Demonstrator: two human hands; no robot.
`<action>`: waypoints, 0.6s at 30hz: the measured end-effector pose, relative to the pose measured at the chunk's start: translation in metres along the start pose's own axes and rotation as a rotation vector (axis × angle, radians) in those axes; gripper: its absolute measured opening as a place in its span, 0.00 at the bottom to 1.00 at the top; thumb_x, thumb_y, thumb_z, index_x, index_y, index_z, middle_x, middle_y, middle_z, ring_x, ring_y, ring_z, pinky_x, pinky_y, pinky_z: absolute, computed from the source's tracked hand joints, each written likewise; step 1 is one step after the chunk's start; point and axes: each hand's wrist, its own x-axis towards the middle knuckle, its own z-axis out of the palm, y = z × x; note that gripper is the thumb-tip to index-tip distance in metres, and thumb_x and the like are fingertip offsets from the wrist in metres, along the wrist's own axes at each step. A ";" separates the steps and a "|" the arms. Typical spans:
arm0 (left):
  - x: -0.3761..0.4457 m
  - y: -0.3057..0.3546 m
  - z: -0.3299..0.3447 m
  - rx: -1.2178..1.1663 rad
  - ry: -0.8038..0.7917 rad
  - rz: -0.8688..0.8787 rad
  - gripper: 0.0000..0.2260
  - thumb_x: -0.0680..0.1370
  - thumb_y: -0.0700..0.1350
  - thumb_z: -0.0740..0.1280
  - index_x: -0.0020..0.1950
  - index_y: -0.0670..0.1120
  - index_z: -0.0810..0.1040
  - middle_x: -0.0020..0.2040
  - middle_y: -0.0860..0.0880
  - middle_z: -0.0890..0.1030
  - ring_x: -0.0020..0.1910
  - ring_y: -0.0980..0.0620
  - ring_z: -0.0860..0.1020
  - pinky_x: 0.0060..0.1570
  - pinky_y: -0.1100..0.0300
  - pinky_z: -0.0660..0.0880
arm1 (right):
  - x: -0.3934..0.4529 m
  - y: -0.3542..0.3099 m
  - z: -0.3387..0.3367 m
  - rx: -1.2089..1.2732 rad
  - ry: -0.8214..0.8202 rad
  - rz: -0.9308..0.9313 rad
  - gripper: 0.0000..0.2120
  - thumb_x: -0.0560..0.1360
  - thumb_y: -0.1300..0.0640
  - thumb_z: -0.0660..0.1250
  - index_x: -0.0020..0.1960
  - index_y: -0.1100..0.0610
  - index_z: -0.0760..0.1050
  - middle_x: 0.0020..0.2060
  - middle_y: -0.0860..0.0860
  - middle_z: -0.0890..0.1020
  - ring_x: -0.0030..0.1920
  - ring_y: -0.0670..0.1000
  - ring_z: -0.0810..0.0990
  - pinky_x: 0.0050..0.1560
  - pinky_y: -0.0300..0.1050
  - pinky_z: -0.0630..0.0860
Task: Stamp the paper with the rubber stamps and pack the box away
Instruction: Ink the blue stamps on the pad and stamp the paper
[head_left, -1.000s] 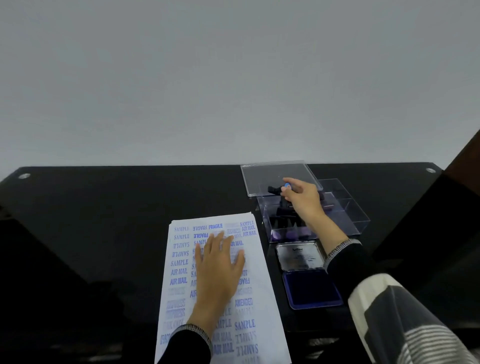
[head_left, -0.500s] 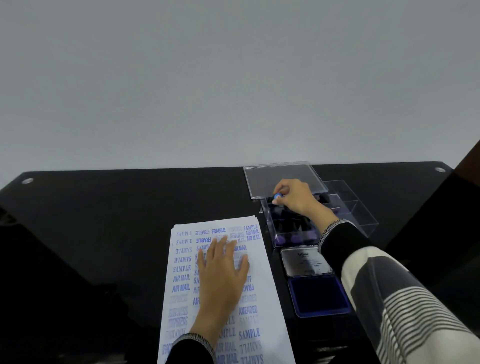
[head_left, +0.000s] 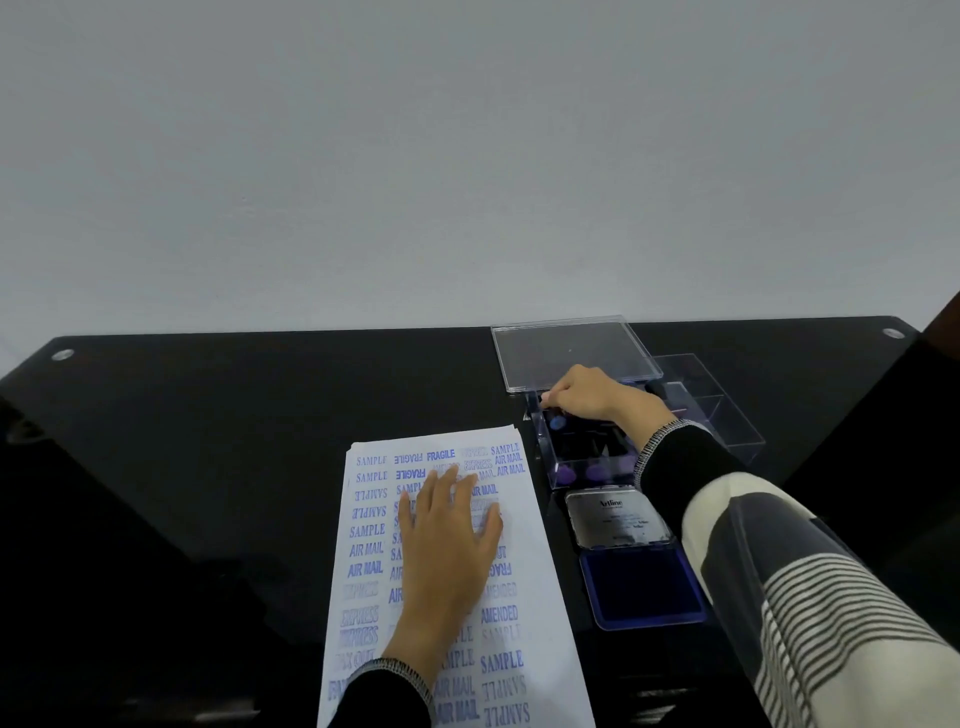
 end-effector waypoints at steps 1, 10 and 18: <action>0.000 0.000 0.000 0.001 0.003 0.001 0.23 0.80 0.60 0.57 0.73 0.52 0.66 0.76 0.53 0.63 0.76 0.51 0.57 0.75 0.50 0.45 | 0.001 0.001 0.000 -0.008 -0.012 0.007 0.12 0.77 0.54 0.64 0.51 0.59 0.83 0.46 0.54 0.83 0.53 0.54 0.77 0.54 0.43 0.71; 0.001 -0.002 0.003 0.006 0.005 0.004 0.23 0.80 0.60 0.57 0.73 0.53 0.66 0.76 0.53 0.62 0.77 0.52 0.56 0.75 0.51 0.43 | 0.003 0.005 -0.012 -0.149 0.433 0.032 0.08 0.74 0.65 0.64 0.48 0.65 0.81 0.46 0.60 0.83 0.48 0.59 0.80 0.50 0.50 0.79; 0.001 -0.003 0.005 0.006 0.020 0.012 0.23 0.80 0.59 0.58 0.73 0.52 0.67 0.75 0.53 0.65 0.76 0.51 0.58 0.74 0.51 0.44 | 0.001 0.000 0.002 -0.424 0.361 0.332 0.18 0.74 0.54 0.68 0.60 0.62 0.72 0.59 0.61 0.76 0.64 0.62 0.67 0.58 0.50 0.68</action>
